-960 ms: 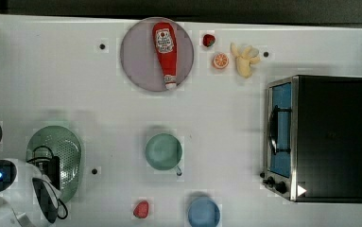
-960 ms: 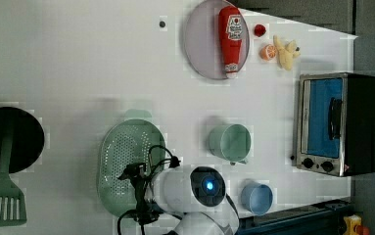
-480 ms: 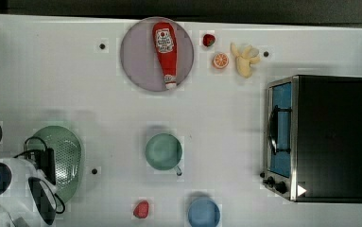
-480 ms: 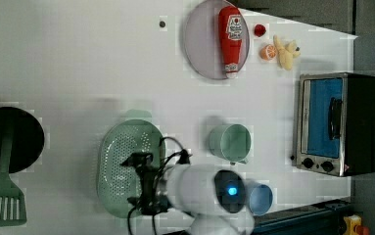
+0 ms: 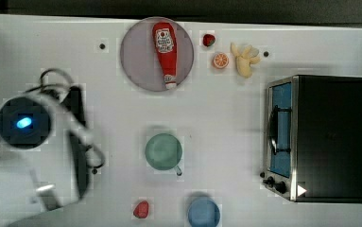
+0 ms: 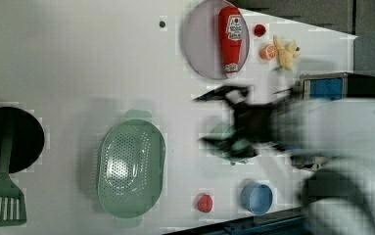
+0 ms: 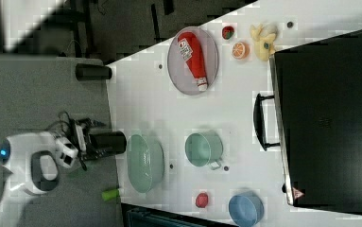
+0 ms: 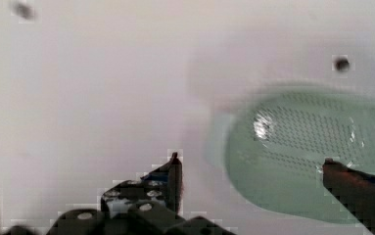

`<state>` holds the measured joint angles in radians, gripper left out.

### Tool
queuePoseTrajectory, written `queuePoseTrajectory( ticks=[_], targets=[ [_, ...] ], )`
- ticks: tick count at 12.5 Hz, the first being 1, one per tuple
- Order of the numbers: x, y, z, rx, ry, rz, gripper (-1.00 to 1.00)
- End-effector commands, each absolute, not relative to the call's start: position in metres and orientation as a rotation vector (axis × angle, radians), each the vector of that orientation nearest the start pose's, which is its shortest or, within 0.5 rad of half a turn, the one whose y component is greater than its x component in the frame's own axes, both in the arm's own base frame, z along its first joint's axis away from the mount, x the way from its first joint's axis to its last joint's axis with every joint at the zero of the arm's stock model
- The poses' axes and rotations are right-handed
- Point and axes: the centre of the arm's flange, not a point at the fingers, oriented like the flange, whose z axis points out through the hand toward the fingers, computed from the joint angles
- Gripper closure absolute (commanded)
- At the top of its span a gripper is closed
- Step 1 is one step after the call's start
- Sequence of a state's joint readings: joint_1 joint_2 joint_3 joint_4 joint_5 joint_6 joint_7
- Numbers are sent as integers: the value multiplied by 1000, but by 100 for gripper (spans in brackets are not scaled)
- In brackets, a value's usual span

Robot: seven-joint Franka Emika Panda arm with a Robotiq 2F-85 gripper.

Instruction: Drag strainer backwards.

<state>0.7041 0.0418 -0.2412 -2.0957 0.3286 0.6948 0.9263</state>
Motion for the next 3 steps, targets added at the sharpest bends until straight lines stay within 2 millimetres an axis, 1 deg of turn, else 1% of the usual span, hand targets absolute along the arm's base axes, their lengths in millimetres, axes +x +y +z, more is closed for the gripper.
queuePoseTrajectory(
  ticks=[1, 2, 3],
  targets=[
    [545, 136, 480, -2247, 1712, 119, -100],
    [553, 101, 497, -2275, 1688, 78, -100],
    [557, 70, 509, -2358, 1635, 44, -100]
  ],
)
